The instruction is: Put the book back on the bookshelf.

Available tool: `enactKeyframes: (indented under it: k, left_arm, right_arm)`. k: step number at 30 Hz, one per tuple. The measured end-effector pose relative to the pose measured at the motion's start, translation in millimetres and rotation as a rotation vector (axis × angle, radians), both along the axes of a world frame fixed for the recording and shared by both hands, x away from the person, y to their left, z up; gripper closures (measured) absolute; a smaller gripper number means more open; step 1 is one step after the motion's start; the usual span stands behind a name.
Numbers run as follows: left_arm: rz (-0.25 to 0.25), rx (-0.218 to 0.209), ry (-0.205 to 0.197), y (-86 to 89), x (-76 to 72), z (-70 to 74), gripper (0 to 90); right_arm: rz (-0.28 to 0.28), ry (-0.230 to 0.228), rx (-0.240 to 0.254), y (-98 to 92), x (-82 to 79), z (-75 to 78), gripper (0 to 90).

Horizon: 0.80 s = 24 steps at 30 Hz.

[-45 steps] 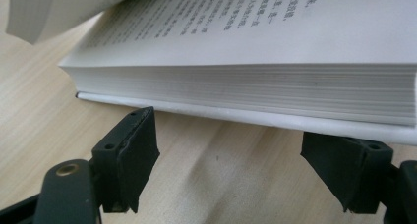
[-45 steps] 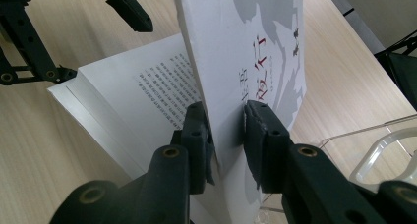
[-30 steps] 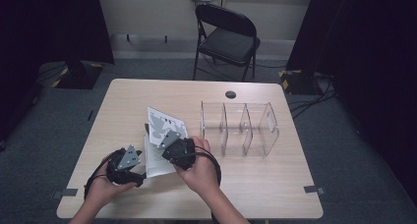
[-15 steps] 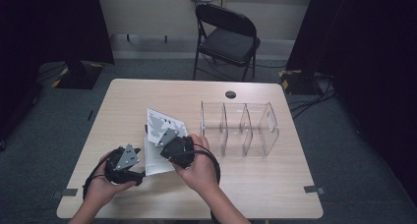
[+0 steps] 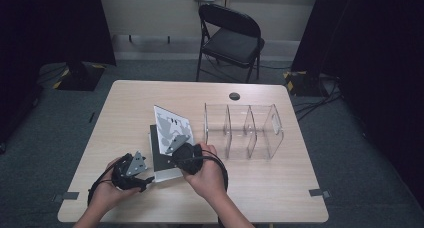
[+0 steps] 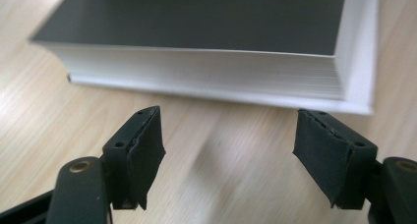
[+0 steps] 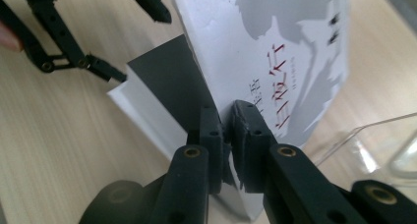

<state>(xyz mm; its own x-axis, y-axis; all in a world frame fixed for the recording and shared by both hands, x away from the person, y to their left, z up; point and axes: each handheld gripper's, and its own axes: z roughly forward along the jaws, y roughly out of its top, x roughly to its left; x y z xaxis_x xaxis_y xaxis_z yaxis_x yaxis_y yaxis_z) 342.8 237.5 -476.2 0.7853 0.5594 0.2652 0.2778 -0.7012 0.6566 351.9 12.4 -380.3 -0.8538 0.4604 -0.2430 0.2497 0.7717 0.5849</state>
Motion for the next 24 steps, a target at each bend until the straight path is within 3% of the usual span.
enactKeyframes:
  k: [1,2,3,4,5,6,7,10,12,13,14,16,18,21,24]
  left_arm:
    - [0.009,-0.109,0.02,3.9,1.2,5.2,30.0]
    - [0.02,-0.115,0.01,4.1,1.9,9.1,32.8]
    - [0.028,-0.102,-0.008,3.5,1.8,12.8,29.3]
    - [0.025,-0.098,-0.001,3.8,1.9,13.7,28.6]
    - [0.015,-0.085,0.008,4.9,2.1,12.7,29.5]
    - [0.013,-0.046,0.029,4.7,1.8,6.9,30.0]
    - [0.013,-0.052,0.056,6.2,2.0,2.3,28.1]
    - [0.019,-0.045,0.106,9.1,2.6,-3.3,27.0]
    - [0.013,-0.086,0.146,12.3,2.5,-3.4,25.5]
    - [0.006,-0.086,0.151,13.6,1.9,-2.4,25.6]
    - [0.0,-0.088,0.15,13.8,0.9,-2.1,25.5]
    - [-0.006,-0.11,0.159,11.2,-1.5,-2.1,27.0]
    - [-0.013,-0.105,0.159,6.9,-1.9,-2.3,27.2]
    - [-0.019,-0.106,0.17,1.2,0.9,-7.1,27.1]
    - [-0.018,-0.098,0.17,-5.5,3.8,-11.4,27.3]
  right_arm:
    - [-0.006,0.016,0.001,-0.4,-0.2,-5.1,84.2]
    - [0.006,0.043,-0.007,-0.3,-0.1,-12.7,84.9]
    - [0.015,0.037,0.013,-0.2,-1.2,-17.2,86.2]
    - [0.027,0.049,0.023,0.8,-1.6,-22.8,83.6]
    - [0.029,0.038,0.028,2.6,-4.1,-26.9,75.1]
    - [0.035,0.024,0.03,3.6,-4.9,-28.7,63.9]
    - [0.053,0.01,0.021,6.0,-6.2,-32.3,55.0]
    - [0.077,0.034,0.0,9.0,-6.7,-46.3,41.5]
    - [0.093,0.04,-0.03,8.9,-6.8,-61.2,40.7]
    - [0.094,0.04,-0.031,8.0,-6.6,-67.3,38.9]
    - [0.092,0.011,-0.007,6.6,-6.6,-70.0,38.9]
    - [0.061,0.008,0.027,2.8,-3.2,-72.0,36.2]
    - [0.018,-0.016,0.019,-1.9,0.2,-71.8,35.4]
    - [-0.048,-0.003,0.019,-12.3,8.3,-74.4,29.5]
    - [-0.051,-0.024,0.044,-19.3,12.9,-78.5,29.0]
